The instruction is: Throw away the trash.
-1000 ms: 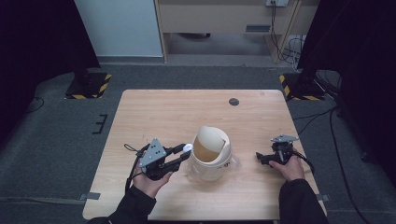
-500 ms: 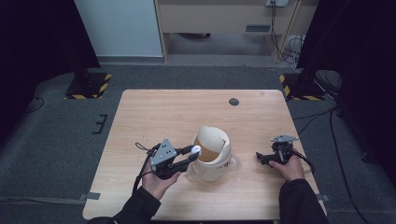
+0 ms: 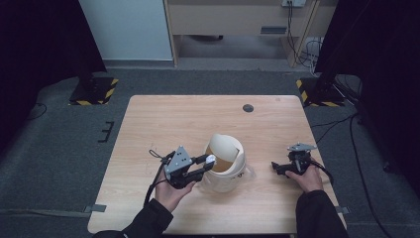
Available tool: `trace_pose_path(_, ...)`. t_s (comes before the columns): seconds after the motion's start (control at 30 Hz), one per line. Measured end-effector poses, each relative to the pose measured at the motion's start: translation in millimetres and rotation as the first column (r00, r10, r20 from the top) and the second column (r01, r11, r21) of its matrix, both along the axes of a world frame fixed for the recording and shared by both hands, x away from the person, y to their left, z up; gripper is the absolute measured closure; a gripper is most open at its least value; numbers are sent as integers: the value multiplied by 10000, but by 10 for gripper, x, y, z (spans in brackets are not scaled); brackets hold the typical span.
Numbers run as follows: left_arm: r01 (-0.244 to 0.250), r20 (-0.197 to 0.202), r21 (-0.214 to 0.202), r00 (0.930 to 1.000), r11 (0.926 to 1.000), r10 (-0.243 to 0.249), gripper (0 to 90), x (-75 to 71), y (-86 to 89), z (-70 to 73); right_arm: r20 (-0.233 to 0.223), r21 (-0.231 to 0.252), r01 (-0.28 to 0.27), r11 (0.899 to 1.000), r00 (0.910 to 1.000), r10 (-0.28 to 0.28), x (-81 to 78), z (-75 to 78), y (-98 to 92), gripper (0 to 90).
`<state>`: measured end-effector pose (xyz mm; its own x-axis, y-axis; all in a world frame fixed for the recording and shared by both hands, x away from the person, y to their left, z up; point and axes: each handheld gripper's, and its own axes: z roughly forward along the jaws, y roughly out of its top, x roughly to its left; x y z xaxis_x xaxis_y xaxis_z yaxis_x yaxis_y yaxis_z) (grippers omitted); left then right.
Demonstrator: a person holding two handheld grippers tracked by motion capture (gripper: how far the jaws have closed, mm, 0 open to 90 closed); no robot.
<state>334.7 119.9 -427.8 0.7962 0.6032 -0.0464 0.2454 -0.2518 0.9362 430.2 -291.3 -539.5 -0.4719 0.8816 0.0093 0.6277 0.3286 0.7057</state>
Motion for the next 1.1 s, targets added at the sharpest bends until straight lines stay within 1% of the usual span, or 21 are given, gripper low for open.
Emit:
trace_pose_path(0.1, 55, -9, 115, 10000, 9999, -55, 665, 8, -35, -18, 2, 1, 0, 10000, 10000, 0, 0, 0, 0, 7)
trace_pose_path(0.27, 60, -8, 129, 10000, 9999, -60, 664, 17, -52, -20, 0, 0, -1, 10000, 10000, 1, 0, 0, 0, 7)
trace_pose_path(0.37, 63, -47, 108, 10000, 9999, -63, 663, 32, -64, -20, 0, 0, -1, 10000, 10000, 1, 0, 0, 0, 7)
trace_pose_path(0.43, 71, -122, 191, 9999, 9998, -69, 662, 45, -78, -31, 0, 0, 0, 10000, 10000, 0, 0, 0, 0, 7)
trace_pose_path(0.6, 123, -201, 228, 9997, 9997, -119, 659, 59, -99, -47, 0, 1, 1, 10000, 10000, -1, 0, 0, 0, 7)
trace_pose_path(0.67, 170, -284, 272, 9995, 9995, -162, 641, 71, -115, -60, 2, 1, -2, 10000, 10000, 2, 0, 0, 0, 7)
trace_pose_path(0.73, 215, -279, 288, 9994, 9994, -207, 618, 68, -121, -64, -2, 2, 2, 10000, 10000, -2, 0, 0, 0, 7)
trace_pose_path(0.97, 244, -287, 169, 9993, 9996, -239, 575, 42, -104, -42, 4, 0, -2, 10000, 10000, 2, 0, 0, 0, 7)
trace_pose_path(1.1, 95, -164, -44, 9998, 9999, -95, 557, -5, 8, 15, -1, 3, -4, 10000, 10000, 4, 0, 0, 0, 7)
